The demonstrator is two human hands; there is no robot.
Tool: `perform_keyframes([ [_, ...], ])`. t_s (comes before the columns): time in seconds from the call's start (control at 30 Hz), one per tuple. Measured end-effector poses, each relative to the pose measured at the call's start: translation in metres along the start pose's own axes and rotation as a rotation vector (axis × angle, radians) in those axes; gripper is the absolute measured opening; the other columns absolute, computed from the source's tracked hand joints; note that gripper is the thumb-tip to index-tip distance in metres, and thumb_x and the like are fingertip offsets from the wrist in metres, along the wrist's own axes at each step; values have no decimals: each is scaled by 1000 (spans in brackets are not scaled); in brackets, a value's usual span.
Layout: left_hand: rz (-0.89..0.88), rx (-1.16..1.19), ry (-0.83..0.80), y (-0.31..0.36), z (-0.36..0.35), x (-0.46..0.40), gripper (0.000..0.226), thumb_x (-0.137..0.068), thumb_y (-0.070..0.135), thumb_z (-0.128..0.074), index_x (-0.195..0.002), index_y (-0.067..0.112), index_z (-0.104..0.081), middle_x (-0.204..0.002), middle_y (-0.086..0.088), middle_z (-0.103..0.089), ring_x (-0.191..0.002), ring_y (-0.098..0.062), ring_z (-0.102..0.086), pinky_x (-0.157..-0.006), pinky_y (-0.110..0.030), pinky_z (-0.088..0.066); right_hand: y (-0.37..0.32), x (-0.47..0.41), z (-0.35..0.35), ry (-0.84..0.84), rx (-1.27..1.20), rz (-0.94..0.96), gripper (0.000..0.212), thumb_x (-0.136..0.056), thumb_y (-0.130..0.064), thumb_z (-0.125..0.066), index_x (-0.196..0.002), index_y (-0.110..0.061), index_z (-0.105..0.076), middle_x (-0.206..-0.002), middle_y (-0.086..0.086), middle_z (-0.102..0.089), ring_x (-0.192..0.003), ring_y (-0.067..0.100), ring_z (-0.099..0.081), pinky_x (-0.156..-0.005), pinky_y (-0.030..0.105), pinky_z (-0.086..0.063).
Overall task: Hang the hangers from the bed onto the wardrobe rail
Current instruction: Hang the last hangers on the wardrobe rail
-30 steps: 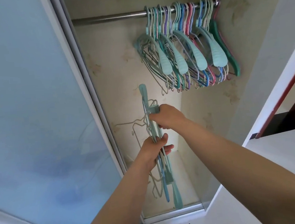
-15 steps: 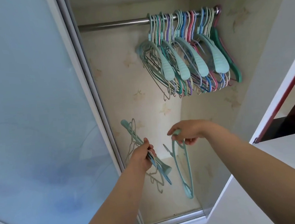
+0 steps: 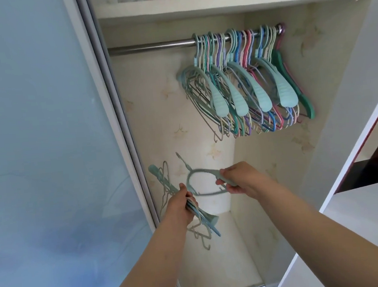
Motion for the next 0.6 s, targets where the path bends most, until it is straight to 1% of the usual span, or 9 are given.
perform_keyframes([
  [0.07,-16,46,8,5,1,-2,39,-95,39,-56,-68,14,-42,-44,4,-38,-31,-9,-35,-38,-19,-35,-18,7,-13,-3,-200,65,21,-99,-14,-49,-105,-1,-64,-80,6,-68,-58,11,-51,-49,19,-51],
  [0.17,-15,140,-1,12,4,-8,40,-95,41,-55,-68,15,-41,-39,5,-36,-29,-8,-35,-36,-15,-34,-52,20,-27,-22,-301,233,22,-101,-12,-44,-111,-2,-61,-89,6,-65,-61,11,-48,-50,19,-45],
  [0.23,-11,162,-10,18,5,-12,41,-98,40,-50,-68,15,-38,-35,5,-34,-26,-8,-34,-37,-14,-32,-75,30,-34,-58,-372,340,22,-101,-10,-43,-113,-3,-60,-91,4,-64,-62,10,-47,-53,20,-43],
  [0.33,-28,144,-30,31,0,-7,42,-102,28,-41,-63,17,-29,-33,2,-30,-24,-12,-30,-39,-18,-27,-113,44,-29,-65,-471,485,20,-101,-8,-42,-108,-9,-60,-86,1,-63,-59,9,-46,-53,20,-40],
  [0.37,-37,140,-45,34,-2,-5,41,-102,23,-40,-63,17,-28,-33,1,-30,-24,-12,-30,-38,-16,-27,-126,48,-26,-51,-483,534,19,-101,-8,-41,-107,-10,-59,-84,0,-63,-57,9,-45,-52,20,-38],
  [0.43,-33,117,-92,37,-7,-4,38,-100,17,-41,-65,16,-29,-34,0,-32,-25,-13,-32,-35,-12,-30,-150,50,-20,-8,-478,619,20,-101,-9,-40,-113,-8,-56,-84,0,-63,-56,9,-43,-51,19,-36],
  [0.5,-19,87,-139,39,-12,0,36,-101,18,-41,-66,14,-32,-37,0,-34,-26,-12,-32,-34,-12,-30,-170,47,-15,33,-471,658,21,-101,-10,-40,-116,-6,-54,-85,0,-63,-55,9,-42,-49,19,-35],
  [0.6,-54,44,-182,47,-22,9,39,-102,20,-40,-65,11,-40,-42,-2,-40,-26,-9,-33,-35,-12,-27,-189,35,-10,39,-530,616,19,-101,-10,-39,-109,-3,-55,-87,3,-61,-54,10,-40,-45,17,-34],
])
Point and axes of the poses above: each hand's wrist, its own x-axis away from the middle knuckle, its own z-axis out of the back of the hand, y = z × x, the point moved 8 cm from there along -x, towards the middle knuckle
